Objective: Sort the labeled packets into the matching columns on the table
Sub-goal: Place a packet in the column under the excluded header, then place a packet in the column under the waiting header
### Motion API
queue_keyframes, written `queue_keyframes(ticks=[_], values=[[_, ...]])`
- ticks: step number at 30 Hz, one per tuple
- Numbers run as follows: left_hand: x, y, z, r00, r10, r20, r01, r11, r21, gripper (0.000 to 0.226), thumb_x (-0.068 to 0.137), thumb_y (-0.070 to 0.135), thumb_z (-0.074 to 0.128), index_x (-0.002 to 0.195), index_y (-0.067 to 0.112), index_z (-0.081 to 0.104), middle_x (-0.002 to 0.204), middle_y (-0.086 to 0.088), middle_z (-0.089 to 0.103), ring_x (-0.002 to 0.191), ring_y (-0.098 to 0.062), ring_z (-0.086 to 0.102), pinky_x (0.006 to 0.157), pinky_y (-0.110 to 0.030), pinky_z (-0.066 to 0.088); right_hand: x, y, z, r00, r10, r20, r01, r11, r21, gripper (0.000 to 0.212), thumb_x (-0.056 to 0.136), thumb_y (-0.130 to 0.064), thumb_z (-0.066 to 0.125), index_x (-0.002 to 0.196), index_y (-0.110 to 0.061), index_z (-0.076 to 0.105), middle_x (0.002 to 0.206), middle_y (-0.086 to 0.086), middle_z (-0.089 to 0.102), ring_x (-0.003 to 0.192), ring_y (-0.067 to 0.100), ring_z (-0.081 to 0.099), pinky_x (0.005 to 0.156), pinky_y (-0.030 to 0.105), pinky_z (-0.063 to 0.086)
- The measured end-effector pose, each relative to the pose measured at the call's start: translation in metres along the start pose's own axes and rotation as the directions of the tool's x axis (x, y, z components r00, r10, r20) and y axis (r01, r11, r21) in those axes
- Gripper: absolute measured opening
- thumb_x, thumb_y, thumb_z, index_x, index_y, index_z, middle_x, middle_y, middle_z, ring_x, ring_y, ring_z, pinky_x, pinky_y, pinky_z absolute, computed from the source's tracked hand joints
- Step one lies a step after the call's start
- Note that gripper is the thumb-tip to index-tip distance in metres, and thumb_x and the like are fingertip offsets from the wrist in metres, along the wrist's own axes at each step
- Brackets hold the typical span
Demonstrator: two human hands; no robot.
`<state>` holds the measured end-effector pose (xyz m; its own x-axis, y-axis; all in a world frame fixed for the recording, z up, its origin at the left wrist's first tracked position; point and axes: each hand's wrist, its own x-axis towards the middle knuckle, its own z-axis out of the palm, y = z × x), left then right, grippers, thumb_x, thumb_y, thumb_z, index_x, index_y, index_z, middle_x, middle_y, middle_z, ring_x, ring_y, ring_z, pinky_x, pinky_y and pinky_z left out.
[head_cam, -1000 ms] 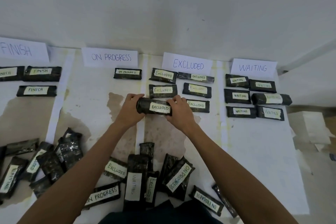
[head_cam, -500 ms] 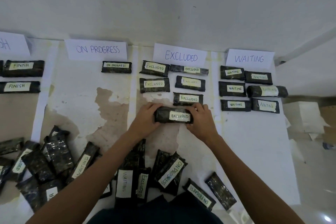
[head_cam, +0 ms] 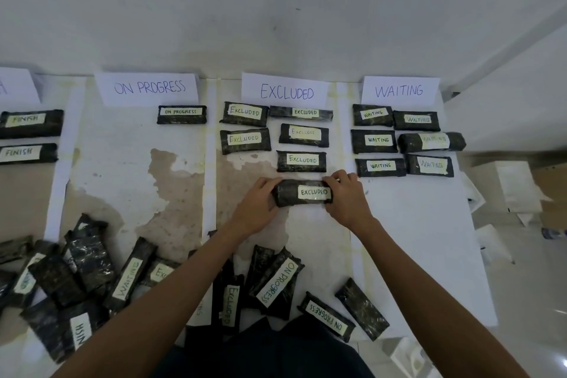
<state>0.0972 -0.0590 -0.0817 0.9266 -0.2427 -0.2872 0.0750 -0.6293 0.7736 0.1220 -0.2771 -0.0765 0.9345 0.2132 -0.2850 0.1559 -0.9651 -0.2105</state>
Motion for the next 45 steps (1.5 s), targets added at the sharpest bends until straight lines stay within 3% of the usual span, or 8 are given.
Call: queue_keyframes(ticks=[9, 16, 21, 26, 32, 37, 41, 45], values=[[-0.06, -0.026, -0.038, 0.984, -0.119, -0.131, 0.13, 0.989, 0.076, 0.048, 0.081, 0.007, 0.06, 0.127, 0.016, 0.053, 0.124, -0.006, 0.05, 0.118, -0.022, 0.044, 0.102, -0.032, 0.037, -0.031, -0.045, 0.001, 0.998, -0.055, -0.016, 0.056, 0.998, 0.028, 0.058, 0.075, -0.019, 0.07, 0.13, -0.01, 0.051, 0.126, 0.016, 0.048, 0.111, 0.036, 0.043, 0.093, 0.043, 0.039], [-0.135, -0.063, -0.045, 0.903, -0.356, -0.239, 0.369, 0.929, 0.01, 0.044, 0.082, 0.016, 0.065, 0.125, 0.016, 0.054, 0.121, -0.011, 0.045, 0.106, -0.027, 0.051, 0.093, -0.036, 0.046, -0.075, -0.116, 0.025, 0.966, -0.193, 0.174, 0.122, 0.928, 0.353, 0.047, 0.085, -0.02, 0.061, 0.131, -0.015, 0.05, 0.126, 0.007, 0.047, 0.117, 0.023, 0.044, 0.101, 0.035, 0.04], [-0.168, -0.069, -0.025, 0.858, -0.461, -0.226, 0.458, 0.886, -0.068, 0.055, 0.081, 0.02, 0.067, 0.131, 0.016, 0.045, 0.124, -0.013, 0.039, 0.103, -0.027, 0.056, 0.096, -0.034, 0.045, -0.095, -0.156, 0.04, 0.926, -0.234, 0.295, 0.046, 0.847, 0.529, 0.04, 0.085, -0.017, 0.062, 0.124, -0.012, 0.056, 0.109, 0.006, 0.059, 0.091, 0.016, 0.054, 0.086, 0.03, 0.049], [-0.176, -0.06, -0.014, 0.834, -0.497, -0.239, 0.482, 0.868, -0.123, 0.058, 0.082, 0.02, 0.065, 0.133, 0.022, 0.038, 0.119, -0.013, 0.042, 0.093, -0.025, 0.053, 0.084, -0.03, 0.044, -0.108, -0.177, 0.049, 0.902, -0.193, 0.387, -0.092, 0.789, 0.607, 0.047, 0.084, -0.018, 0.066, 0.128, -0.01, 0.052, 0.105, 0.006, 0.064, 0.087, 0.014, 0.058, 0.075, 0.02, 0.044], [-0.171, -0.058, -0.02, 0.806, -0.56, -0.191, 0.507, 0.82, -0.267, 0.059, 0.083, 0.021, 0.066, 0.135, 0.016, 0.038, 0.118, -0.005, 0.052, 0.103, -0.022, 0.054, 0.083, -0.031, 0.046, -0.116, -0.186, 0.052, 0.897, -0.115, 0.428, -0.205, 0.748, 0.631, 0.066, 0.077, -0.03, 0.073, 0.134, -0.014, 0.045, 0.113, 0.001, 0.053, 0.103, 0.02, 0.059, 0.086, 0.029, 0.05], [-0.171, -0.053, -0.03, 0.775, -0.625, -0.091, 0.507, 0.702, -0.5, 0.026, 0.082, 0.027, 0.067, 0.105, 0.021, 0.059, 0.099, -0.003, 0.065, 0.089, -0.022, 0.062, 0.075, -0.039, 0.054, -0.123, -0.193, 0.047, 0.928, -0.149, 0.341, -0.111, 0.763, 0.637, 0.081, 0.073, -0.036, 0.075, 0.141, -0.015, 0.037, 0.136, 0.005, 0.042, 0.122, 0.02, 0.046, 0.101, 0.033, 0.042], [-0.171, -0.045, -0.037, 0.772, -0.635, -0.019, 0.472, 0.594, -0.651, 0.024, 0.084, 0.026, 0.066, 0.105, 0.016, 0.063, 0.098, -0.007, 0.068, 0.09, -0.022, 0.064, 0.076, -0.037, 0.056, -0.126, -0.196, 0.036, 0.955, -0.155, 0.254, 0.026, 0.894, 0.447, 0.087, 0.074, -0.041, 0.071, 0.145, -0.021, 0.027, 0.135, 0.007, 0.039, 0.121, 0.025, 0.045, 0.1, 0.04, 0.043], [-0.171, -0.029, -0.041, 0.804, -0.594, 0.02, 0.435, 0.565, -0.701, 0.031, 0.084, 0.022, 0.066, 0.11, 0.009, 0.057, 0.097, -0.007, 0.066, 0.083, -0.016, 0.064, 0.057, -0.023, 0.053, -0.135, -0.191, 0.022, 0.981, -0.124, 0.15, 0.076, 0.954, 0.289, 0.083, 0.075, -0.041, 0.069, 0.144, -0.021, 0.027, 0.129, 0.01, 0.044, 0.114, 0.028, 0.048, 0.094, 0.042, 0.045]])
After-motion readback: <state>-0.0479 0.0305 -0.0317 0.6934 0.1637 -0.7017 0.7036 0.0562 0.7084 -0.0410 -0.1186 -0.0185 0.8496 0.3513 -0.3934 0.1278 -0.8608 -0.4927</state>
